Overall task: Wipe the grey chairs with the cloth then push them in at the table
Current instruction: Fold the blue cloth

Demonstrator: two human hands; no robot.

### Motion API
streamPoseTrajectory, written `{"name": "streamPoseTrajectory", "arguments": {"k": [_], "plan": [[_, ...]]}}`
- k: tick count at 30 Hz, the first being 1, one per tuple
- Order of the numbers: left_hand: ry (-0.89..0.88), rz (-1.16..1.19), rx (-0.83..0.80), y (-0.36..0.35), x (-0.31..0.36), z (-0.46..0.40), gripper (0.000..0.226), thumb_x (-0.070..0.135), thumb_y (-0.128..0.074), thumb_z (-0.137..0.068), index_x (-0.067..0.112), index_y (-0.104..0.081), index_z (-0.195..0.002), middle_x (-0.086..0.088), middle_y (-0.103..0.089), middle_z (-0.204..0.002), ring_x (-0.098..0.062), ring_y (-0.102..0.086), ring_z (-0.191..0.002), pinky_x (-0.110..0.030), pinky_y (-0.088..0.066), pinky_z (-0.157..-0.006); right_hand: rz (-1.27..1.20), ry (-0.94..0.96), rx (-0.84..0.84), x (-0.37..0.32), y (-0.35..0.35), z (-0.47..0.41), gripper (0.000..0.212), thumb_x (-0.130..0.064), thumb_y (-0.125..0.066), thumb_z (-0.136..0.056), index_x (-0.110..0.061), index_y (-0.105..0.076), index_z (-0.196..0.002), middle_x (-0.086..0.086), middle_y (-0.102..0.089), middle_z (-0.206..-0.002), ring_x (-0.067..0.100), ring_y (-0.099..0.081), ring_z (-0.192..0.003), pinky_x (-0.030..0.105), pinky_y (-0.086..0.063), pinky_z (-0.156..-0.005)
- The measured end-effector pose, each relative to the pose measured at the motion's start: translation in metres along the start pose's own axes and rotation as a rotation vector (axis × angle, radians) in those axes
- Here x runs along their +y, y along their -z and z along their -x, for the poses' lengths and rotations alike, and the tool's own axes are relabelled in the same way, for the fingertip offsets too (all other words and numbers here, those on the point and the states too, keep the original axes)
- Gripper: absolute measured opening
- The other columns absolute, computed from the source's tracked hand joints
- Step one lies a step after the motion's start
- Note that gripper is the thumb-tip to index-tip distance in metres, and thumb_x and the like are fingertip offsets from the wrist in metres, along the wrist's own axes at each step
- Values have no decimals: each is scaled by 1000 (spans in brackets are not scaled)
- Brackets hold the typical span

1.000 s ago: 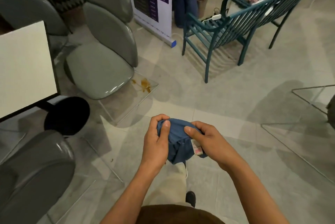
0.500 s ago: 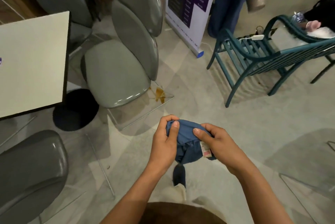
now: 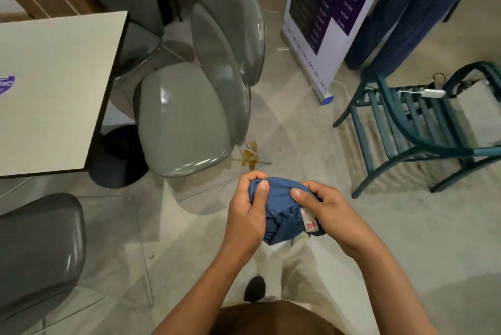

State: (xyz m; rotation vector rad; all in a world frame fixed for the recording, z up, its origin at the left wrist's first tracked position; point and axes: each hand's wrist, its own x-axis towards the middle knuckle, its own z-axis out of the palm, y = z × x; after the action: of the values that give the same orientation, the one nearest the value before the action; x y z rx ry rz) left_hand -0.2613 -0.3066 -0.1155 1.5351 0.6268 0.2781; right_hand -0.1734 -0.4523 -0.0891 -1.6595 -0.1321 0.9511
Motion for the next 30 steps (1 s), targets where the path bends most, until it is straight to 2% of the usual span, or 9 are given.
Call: {"name": "streamPoseTrajectory", "arguments": {"k": [3,6,10,13,16,20,24,28,30], "plan": [[20,-3,51,-30,8,-36,13,28,-52,-108,39,-60,-105,9,-68,-103,-19,-69,-97,-46,-59,-85,26,-6,-38,-18,36,-40,21,-28,-60,-101,-10,-68,-100,-6,-63,-65,7,-54,-53,19,-40,-47],[18,22,99,-62,23,-74,12,24,-51,-108,32,-60,-109,8,-69,-104,-16,-68,-100,-34,-56,-88,74,17,-86,-44,74,-78,18,-23,-58,-103,-10,-68,-96,-13,-62,-61,0,-55,-53,12,-39,-49],[18,53,158,-105,47,-127,10,21,-50,-108,24,-59,-111,9,-68,-101,-13,-68,-96,-27,-54,-84,93,17,-152,-87,122,-120,19,-22,-56,-103,-15,-62,-86,-18,-54,-54,-4,-48,-46,13,-36,-48],[4,69,191,-136,63,-160,10,23,-50,-108,28,-59,-109,10,-66,-100,-13,-66,-95,-27,-54,-83,106,15,-180,-118,157,-146,19,-24,-56,-104,-17,-61,-87,-17,-55,-54,-3,-48,-46,15,-37,-47],[-9,88,203,-158,74,-188,11,24,-50,-108,30,-60,-106,11,-66,-99,-13,-66,-94,-28,-55,-83,123,3,-188,-136,184,-169,21,-26,-57,-103,-14,-61,-87,-12,-50,-56,5,-43,-45,24,-32,-46],[-20,83,210,-179,86,-226,10,22,-50,-108,26,-59,-110,10,-66,-99,-15,-66,-95,-32,-56,-85,134,3,-177,-155,209,-204,18,-25,-57,-103,-14,-63,-89,-14,-53,-55,1,-46,-44,22,-33,-47],[-22,84,221,-191,95,-264,10,23,-49,-108,23,-59,-111,5,-66,-100,-19,-66,-95,-35,-58,-84,138,8,-193,-171,226,-240,16,-23,-57,-103,-9,-64,-97,-16,-57,-56,-3,-50,-46,12,-37,-46],[-15,87,246,-200,99,-313,9,22,-49,-108,22,-58,-110,9,-66,-97,-14,-66,-91,-29,-56,-80,132,-17,-201,-190,239,-286,16,-23,-59,-102,-9,-64,-96,-13,-57,-55,0,-51,-44,16,-38,-43],[3,96,269,-203,99,-342,9,23,-50,-108,23,-59,-110,11,-67,-97,-14,-67,-92,-31,-56,-81,146,-19,-206,-203,245,-315,14,-23,-59,-102,-12,-64,-93,-14,-58,-55,-1,-51,-45,15,-39,-44]]}}
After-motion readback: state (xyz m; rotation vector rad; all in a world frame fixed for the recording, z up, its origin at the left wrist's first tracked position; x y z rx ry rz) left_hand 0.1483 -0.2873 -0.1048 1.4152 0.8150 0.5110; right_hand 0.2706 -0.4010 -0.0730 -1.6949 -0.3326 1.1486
